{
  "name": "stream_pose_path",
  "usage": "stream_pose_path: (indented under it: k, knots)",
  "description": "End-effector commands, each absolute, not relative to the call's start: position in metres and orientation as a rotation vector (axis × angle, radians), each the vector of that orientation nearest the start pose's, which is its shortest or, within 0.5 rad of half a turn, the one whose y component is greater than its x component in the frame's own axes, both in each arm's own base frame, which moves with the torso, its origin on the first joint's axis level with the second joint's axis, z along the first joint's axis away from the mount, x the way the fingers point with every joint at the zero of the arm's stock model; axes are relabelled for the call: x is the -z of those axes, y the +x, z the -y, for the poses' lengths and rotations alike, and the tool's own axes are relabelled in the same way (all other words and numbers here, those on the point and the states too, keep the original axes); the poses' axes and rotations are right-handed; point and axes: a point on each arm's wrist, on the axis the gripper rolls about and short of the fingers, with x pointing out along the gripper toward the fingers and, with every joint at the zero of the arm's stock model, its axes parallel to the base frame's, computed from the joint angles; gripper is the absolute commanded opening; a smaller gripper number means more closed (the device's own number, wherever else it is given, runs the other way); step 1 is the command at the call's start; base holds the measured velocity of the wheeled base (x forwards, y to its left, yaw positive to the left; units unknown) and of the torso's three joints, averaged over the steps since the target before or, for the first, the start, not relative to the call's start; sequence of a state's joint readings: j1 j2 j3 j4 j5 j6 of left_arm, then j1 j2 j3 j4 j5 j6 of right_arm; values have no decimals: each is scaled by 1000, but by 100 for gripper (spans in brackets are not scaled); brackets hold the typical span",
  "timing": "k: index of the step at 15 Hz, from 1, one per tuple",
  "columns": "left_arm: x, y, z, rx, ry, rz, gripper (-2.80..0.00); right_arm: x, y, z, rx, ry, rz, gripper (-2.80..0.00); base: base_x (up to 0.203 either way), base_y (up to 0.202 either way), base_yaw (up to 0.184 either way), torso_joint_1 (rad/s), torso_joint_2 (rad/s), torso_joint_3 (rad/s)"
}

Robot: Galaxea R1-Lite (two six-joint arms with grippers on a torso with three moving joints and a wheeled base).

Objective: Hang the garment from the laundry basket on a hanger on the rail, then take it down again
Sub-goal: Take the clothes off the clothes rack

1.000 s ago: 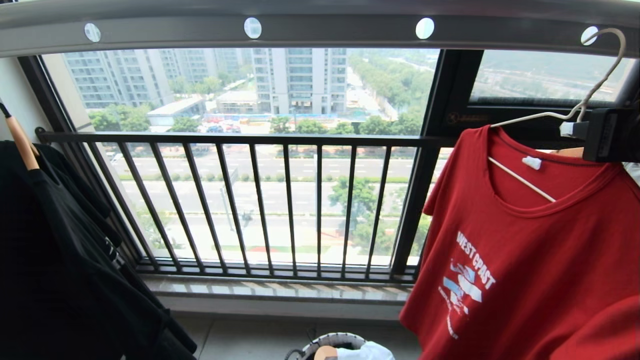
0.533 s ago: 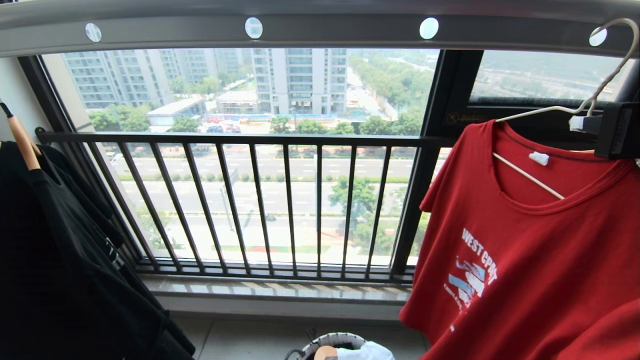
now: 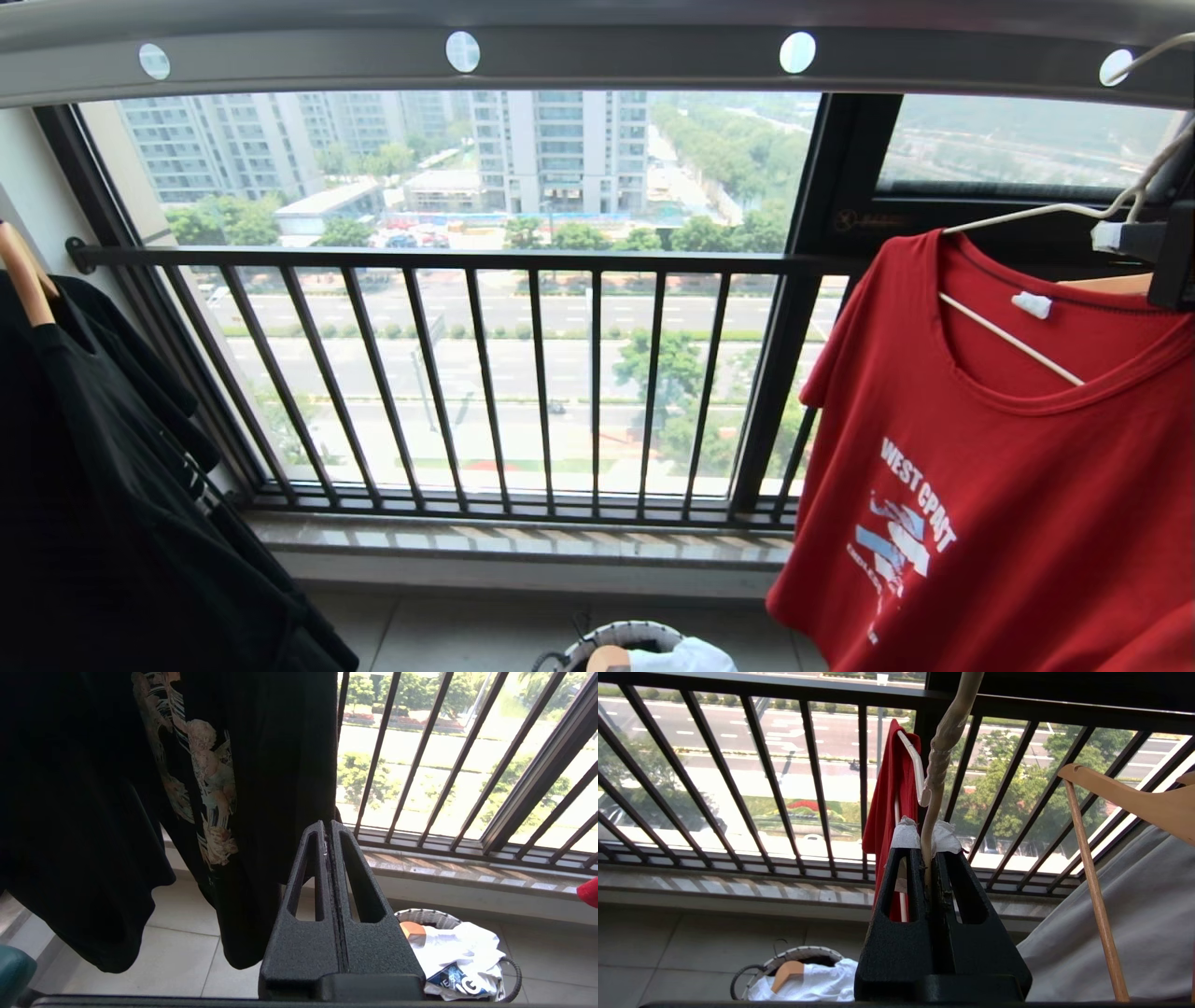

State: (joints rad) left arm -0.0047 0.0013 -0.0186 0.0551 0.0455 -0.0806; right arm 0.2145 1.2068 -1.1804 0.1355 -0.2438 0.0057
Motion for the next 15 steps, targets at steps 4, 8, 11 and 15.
stream_pose_path:
  k: [4, 8, 11, 15]
  knots:
    - [-75, -24, -1, -43, -80, -37, -280, -343, 150, -27, 25, -45, -106, -280, 0, 0, 0, 0, 0, 0]
    - [-75, -24, -1, -43, -80, -35, -280, -349, 134, -24, 23, -48, -68, -280, 0, 0, 0, 0, 0, 0]
    - [-75, -24, -1, -43, -80, -36, -280, -351, 118, -21, 17, -44, -54, -280, 0, 0, 0, 0, 0, 0]
    - [-75, -24, -1, -43, -80, -37, -280, -337, 92, -19, -55, -49, -104, -280, 0, 0, 0, 0, 0, 0]
